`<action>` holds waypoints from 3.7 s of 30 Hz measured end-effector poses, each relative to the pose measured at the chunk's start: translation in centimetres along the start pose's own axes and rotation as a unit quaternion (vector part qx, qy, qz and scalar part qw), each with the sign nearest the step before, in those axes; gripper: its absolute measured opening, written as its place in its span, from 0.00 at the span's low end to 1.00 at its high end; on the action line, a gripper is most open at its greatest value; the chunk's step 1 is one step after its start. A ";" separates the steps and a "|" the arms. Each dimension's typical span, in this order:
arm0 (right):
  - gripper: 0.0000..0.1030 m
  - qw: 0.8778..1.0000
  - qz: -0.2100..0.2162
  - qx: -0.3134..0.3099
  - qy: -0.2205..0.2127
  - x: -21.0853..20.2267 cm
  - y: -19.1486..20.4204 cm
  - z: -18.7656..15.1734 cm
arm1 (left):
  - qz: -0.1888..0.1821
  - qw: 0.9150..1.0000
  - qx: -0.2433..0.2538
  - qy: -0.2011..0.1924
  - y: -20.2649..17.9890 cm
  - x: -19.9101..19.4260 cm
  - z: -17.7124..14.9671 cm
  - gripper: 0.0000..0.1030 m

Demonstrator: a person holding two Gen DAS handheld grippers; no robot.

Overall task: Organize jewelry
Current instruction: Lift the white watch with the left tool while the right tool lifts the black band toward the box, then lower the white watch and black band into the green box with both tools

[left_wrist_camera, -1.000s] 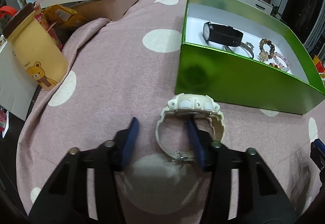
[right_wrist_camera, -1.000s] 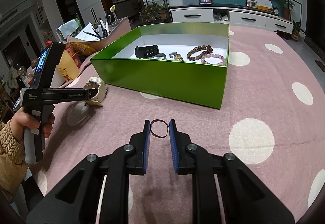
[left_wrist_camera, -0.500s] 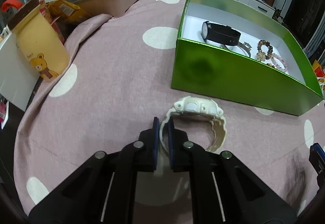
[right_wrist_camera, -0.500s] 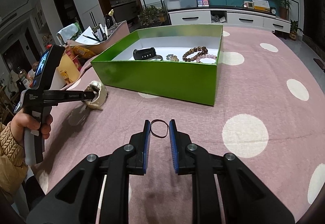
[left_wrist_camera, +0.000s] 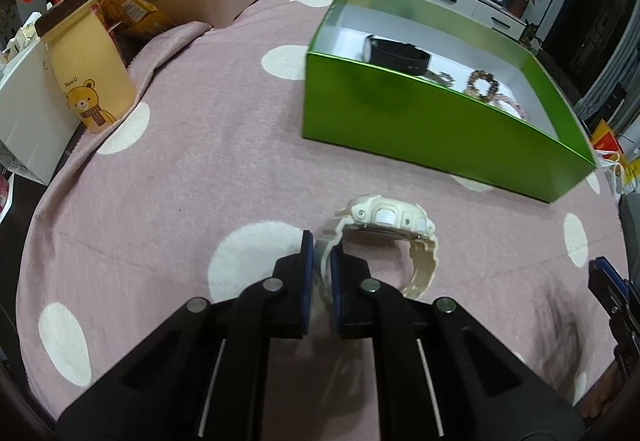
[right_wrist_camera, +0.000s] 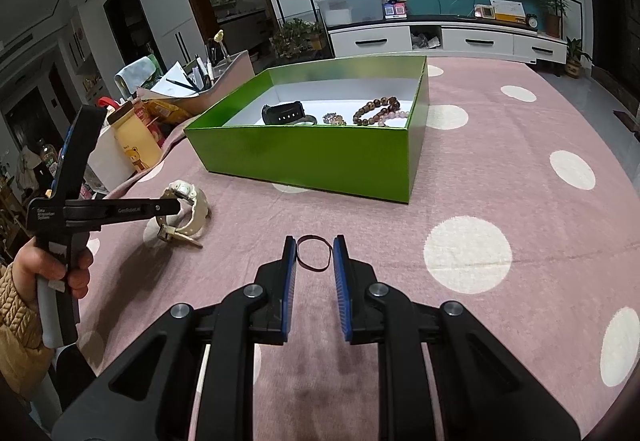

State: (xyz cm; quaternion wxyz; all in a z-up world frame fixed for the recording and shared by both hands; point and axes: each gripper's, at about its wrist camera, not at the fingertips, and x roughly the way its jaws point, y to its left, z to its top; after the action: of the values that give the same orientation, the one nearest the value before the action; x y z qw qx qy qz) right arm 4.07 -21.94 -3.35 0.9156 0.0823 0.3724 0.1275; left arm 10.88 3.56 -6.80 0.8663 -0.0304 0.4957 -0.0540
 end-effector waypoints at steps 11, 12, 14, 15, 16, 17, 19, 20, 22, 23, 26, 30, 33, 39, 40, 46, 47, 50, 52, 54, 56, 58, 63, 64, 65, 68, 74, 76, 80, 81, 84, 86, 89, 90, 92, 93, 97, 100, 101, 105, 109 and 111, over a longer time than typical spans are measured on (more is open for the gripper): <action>0.18 1.000 0.000 0.003 -0.012 -1.6 -0.1 -0.3 | -0.033 0.999 0.014 -0.017 -2.3 -3.3 -1.1 0.07; 0.18 1.000 0.000 0.004 -0.014 -1.7 -0.1 -0.4 | -0.036 0.999 0.015 -0.020 -2.5 -3.7 -1.2 0.07; 0.18 1.000 0.000 0.004 -0.016 -1.9 -0.1 -0.4 | -0.041 0.999 0.018 -0.023 -2.7 -4.2 -1.2 0.07; 0.18 1.000 0.000 0.004 -0.017 -2.0 0.0 -0.4 | -0.045 0.998 0.019 -0.026 -3.0 -4.6 -1.3 0.07; 0.18 1.000 0.000 0.004 -0.018 -2.1 0.0 -0.4 | -0.046 0.998 0.021 -0.027 -3.1 -4.9 -1.4 0.07; 0.18 1.000 0.000 0.005 -0.019 -2.3 0.0 -0.4 | -0.049 0.998 0.022 -0.029 -3.3 -5.2 -1.5 0.07; 0.18 1.000 0.000 0.005 -0.021 -2.5 -0.1 -0.5 | -0.054 0.998 0.023 -0.033 -3.5 -5.7 -1.6 0.07; 0.18 1.000 0.001 0.005 -0.023 -2.7 -0.1 -0.5 | -0.056 0.998 0.024 -0.035 -3.7 -6.0 -1.6 0.07; 0.18 1.000 0.001 0.005 -0.025 -3.0 -0.1 -0.5 | -0.060 0.997 0.025 -0.038 -3.8 -6.5 -1.6 0.08; 0.18 1.000 0.001 0.005 -0.026 -3.1 0.0 -0.5 | -0.062 0.997 0.026 -0.041 -3.9 -6.8 -1.6 0.08; 0.18 1.000 0.001 0.004 -0.031 -3.6 0.1 -0.4 | -0.066 0.996 0.027 -0.047 -4.1 -7.5 -1.6 0.08; 0.18 0.999 0.001 0.002 -0.038 -4.1 0.4 -0.2 | -0.069 0.996 0.031 -0.056 -4.4 -8.4 -1.5 0.08; 0.18 0.999 0.001 0.000 -0.043 -4.4 0.5 0.0 | -0.070 0.995 0.031 -0.061 -4.4 -8.9 -1.4 0.08; 0.18 0.998 0.003 -0.005 -0.060 -5.3 0.8 0.8 | -0.072 0.994 0.032 -0.074 -4.2 -10.1 -1.2 0.08; 0.18 0.998 0.004 -0.007 -0.063 -5.4 0.9 1.0 | -0.073 0.994 0.032 -0.076 -4.3 -10.3 -1.1 0.08; 0.18 0.997 0.005 -0.014 -0.076 -5.8 1.1 2.1 | -0.073 0.993 0.032 -0.087 -4.3 -11.1 -0.6 0.08; 0.18 0.997 0.005 -0.015 -0.078 -5.8 1.2 2.3 | -0.073 0.993 0.032 -0.089 -4.3 -11.2 -0.5 0.08; 0.18 0.996 0.003 -0.018 -0.086 -6.0 1.3 2.9 | -0.073 0.992 0.032 -0.094 -4.3 -11.4 -0.1 0.08; 0.18 0.996 0.002 -0.020 -0.090 -6.1 1.4 3.3 | -0.072 0.992 0.033 -0.098 -4.3 -11.6 0.2 0.08; 0.18 0.995 0.002 -0.023 -0.094 -6.1 1.5 3.8 | -0.073 0.992 0.034 -0.101 -4.3 -11.7 0.5 0.08; 0.18 0.995 0.001 -0.024 -0.097 -6.1 1.5 4.1 | -0.072 0.991 0.035 -0.104 -4.3 -11.8 0.8 0.08; 0.18 0.995 0.001 -0.025 -0.099 -6.0 1.5 4.5 | -0.072 0.991 0.036 -0.107 -4.4 -11.8 1.2 0.08; 0.18 0.995 0.000 -0.028 -0.100 -5.4 1.3 5.5 | -0.073 0.990 0.041 -0.113 -4.6 -11.8 2.1 0.08; 0.18 0.994 -0.001 -0.029 -0.101 -5.1 1.3 5.8 | -0.072 0.990 0.041 -0.114 -4.6 -11.7 2.4 0.08; 0.18 0.994 -0.001 -0.029 -0.101 -5.0 1.3 6.0 | -0.072 0.990 0.042 -0.114 -4.6 -11.6 2.6 0.08; 0.18 0.994 -0.002 -0.031 -0.102 -4.6 1.1 6.6 | -0.072 0.990 0.042 -0.116 -4.6 -11.3 3.2 0.08; 0.18 0.994 -0.004 -0.035 -0.102 -3.6 0.7 8.3 | -0.067 0.990 0.042 -0.120 -4.6 -10.6 4.7 0.08; 0.18 0.994 -0.005 -0.035 -0.103 -3.3 0.4 9.0 | -0.068 0.989 0.040 -0.122 -4.6 -10.4 5.2 0.08; 0.18 0.994 -0.010 -0.038 -0.104 -2.6 0.0 10.2 | -0.069 0.989 0.039 -0.127 -4.7 -10.0 6.7 0.08; 0.18 0.994 -0.011 -0.039 -0.103 -2.3 -0.1 10.6 | -0.069 0.989 0.039 -0.129 -4.7 -9.9 7.1 0.08; 0.18 0.994 -0.012 -0.044 -0.103 -1.8 0.0 11.2 | -0.070 0.988 0.038 -0.130 -4.7 -9.4 8.0 0.08; 0.18 0.994 -0.013 -0.046 -0.102 -1.3 0.0 11.7 | -0.068 0.988 0.038 -0.130 -4.9 -8.9 8.8 0.08; 0.18 0.994 -0.015 -0.048 -0.100 -0.7 -0.1 12.3 | -0.067 0.989 0.036 -0.126 -5.1 -7.9 9.8 0.08; 0.18 0.994 -0.016 -0.049 -0.100 -0.5 -0.1 12.4 | -0.067 0.989 0.036 -0.125 -5.2 -7.6 10.1 0.08; 0.18 0.994 -0.017 -0.049 -0.098 0.1 -0.2 12.8 | -0.066 0.990 0.036 -0.122 -5.5 -7.0 10.6 0.08; 0.18 0.994 -0.018 -0.048 -0.097 0.2 -0.3 13.0 | -0.066 0.990 0.036 -0.121 -5.6 -6.7 10.9 0.08; 0.18 0.994 -0.018 -0.045 -0.094 1.1 -0.7 13.6 | -0.065 0.990 0.039 -0.117 -6.3 -5.5 11.7 0.08; 0.18 0.995 -0.019 -0.045 -0.090 1.8 -0.9 13.8 | -0.062 0.991 0.042 -0.112 -6.8 -4.5 12.1 0.08; 0.18 0.995 -0.019 -0.045 -0.088 2.1 -1.0 13.9 | -0.061 0.991 0.043 -0.110 -7.0 -4.2 12.2 0.08; 0.18 0.995 -0.019 -0.044 -0.083 2.8 -1.1 14.2 | -0.059 0.992 0.048 -0.101 -7.7 -3.0 12.6 0.08; 0.18 0.996 -0.020 -0.044 -0.080 3.4 -1.2 14.5 | -0.058 0.992 0.052 -0.095 -8.2 -2.0 13.0 0.08; 0.18 0.996 -0.020 -0.044 -0.079 3.7 -1.3 14.6 | -0.057 0.993 0.053 -0.092 -8.3 -1.6 13.1 0.08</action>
State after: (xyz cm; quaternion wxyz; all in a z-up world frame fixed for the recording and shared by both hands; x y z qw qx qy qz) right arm 17.06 -22.91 4.22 0.9474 0.0442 0.2941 0.1182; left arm 20.83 -4.52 2.12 0.9042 -0.0174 0.4074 -0.1271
